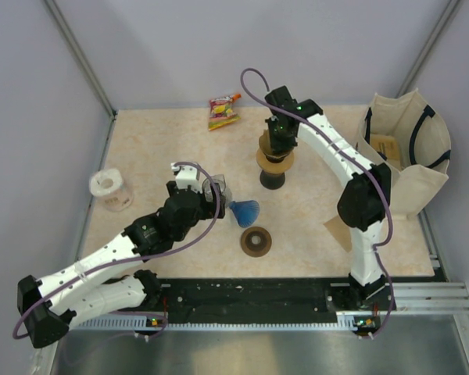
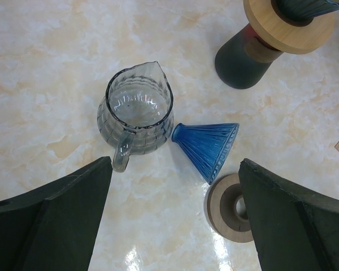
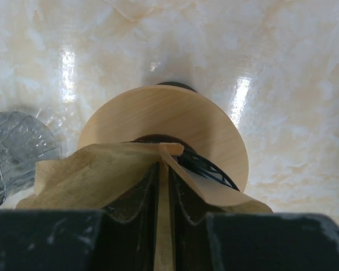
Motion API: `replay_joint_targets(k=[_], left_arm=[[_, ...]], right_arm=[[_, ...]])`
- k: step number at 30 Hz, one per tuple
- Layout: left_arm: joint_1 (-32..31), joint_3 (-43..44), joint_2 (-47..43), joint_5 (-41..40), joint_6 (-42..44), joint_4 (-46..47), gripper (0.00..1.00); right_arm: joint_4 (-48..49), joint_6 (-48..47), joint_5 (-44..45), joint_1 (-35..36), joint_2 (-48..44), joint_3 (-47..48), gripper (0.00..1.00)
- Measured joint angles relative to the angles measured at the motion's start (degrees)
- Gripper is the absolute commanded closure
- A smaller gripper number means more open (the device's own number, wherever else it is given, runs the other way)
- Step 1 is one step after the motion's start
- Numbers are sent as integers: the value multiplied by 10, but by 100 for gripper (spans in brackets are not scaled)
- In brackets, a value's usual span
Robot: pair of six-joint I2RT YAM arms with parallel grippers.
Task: Place the coffee filter in the dripper
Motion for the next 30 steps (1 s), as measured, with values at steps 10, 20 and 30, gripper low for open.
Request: replay_joint_targets(k=[10,20,30], left_arm=[[2,0,0,0,0,0,1],[4,-1,5,0,1,1,1],[6,-3,7,0,2,1,1]], right_arm=[[12,0,-6,0,4,-18,88],[19,0,-6,0,5,-29,87],[19,-7,-6,1,10,-29,87]])
